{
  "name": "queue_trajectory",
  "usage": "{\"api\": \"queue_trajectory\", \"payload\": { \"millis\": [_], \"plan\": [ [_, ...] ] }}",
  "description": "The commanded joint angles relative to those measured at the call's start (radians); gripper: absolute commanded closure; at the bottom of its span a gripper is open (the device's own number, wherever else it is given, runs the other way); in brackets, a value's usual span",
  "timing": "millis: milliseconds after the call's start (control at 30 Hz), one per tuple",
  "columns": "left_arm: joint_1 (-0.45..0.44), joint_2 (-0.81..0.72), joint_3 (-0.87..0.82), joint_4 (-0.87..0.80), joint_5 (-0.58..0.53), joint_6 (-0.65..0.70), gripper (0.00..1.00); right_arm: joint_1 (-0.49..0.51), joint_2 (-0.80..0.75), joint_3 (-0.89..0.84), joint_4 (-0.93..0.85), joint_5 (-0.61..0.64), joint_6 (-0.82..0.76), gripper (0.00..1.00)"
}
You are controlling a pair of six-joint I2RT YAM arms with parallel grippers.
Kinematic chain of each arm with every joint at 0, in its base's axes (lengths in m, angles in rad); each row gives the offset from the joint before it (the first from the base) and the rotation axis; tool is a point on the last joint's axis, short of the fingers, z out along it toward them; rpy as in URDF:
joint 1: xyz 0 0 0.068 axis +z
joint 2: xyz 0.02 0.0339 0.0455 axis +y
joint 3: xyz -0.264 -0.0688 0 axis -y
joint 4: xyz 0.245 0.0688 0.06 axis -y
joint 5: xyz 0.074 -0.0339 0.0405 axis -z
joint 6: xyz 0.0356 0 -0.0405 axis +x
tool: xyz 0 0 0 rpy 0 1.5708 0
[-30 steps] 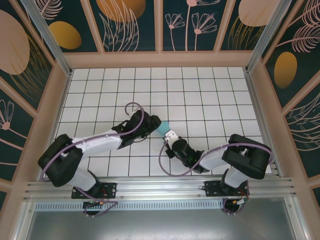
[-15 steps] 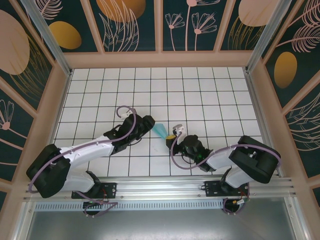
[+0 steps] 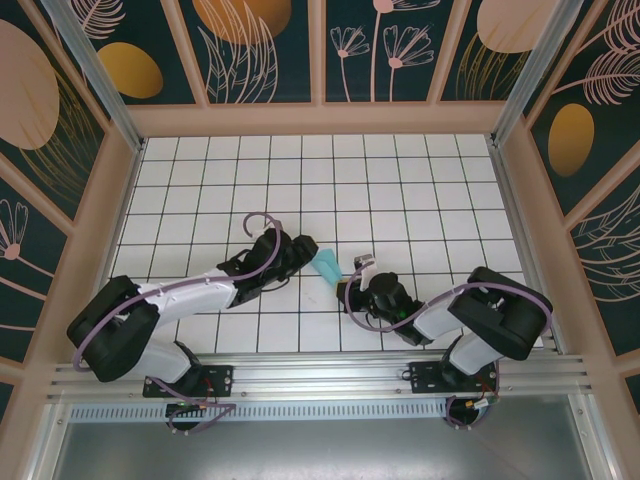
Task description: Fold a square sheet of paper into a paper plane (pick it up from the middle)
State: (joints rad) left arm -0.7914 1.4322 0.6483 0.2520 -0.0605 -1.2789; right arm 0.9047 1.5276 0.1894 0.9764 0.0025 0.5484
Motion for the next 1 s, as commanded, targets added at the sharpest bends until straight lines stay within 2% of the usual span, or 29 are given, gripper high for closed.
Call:
{"api": "queue_trajectory", "payload": {
  "millis": [0,167,267,567,833,967],
  "plan": [
    [-0.004,0.021,-0.003,0.065,0.030,-0.017,0.42,-0.005,0.023,-0.019,0.054,0.030,0.077,1.00],
    [-0.006,0.046,-0.004,0.103,0.062,-0.019,0.41,-0.010,0.026,-0.017,0.048,0.036,0.090,1.00],
    [-0.006,0.072,0.015,0.072,0.062,-0.019,0.40,-0.009,0.009,-0.016,0.029,0.047,0.064,1.00],
    [-0.005,0.173,0.100,-0.030,0.066,-0.079,0.22,-0.009,-0.009,-0.024,0.031,0.033,-0.066,1.00],
    [-0.003,0.245,0.133,-0.053,0.087,-0.098,0.21,-0.007,-0.011,-0.035,0.063,0.020,-0.191,1.00],
    [-0.002,0.266,0.139,-0.050,0.100,-0.106,0.24,-0.007,-0.020,-0.037,0.070,0.017,-0.228,1.00]
  ]
}}
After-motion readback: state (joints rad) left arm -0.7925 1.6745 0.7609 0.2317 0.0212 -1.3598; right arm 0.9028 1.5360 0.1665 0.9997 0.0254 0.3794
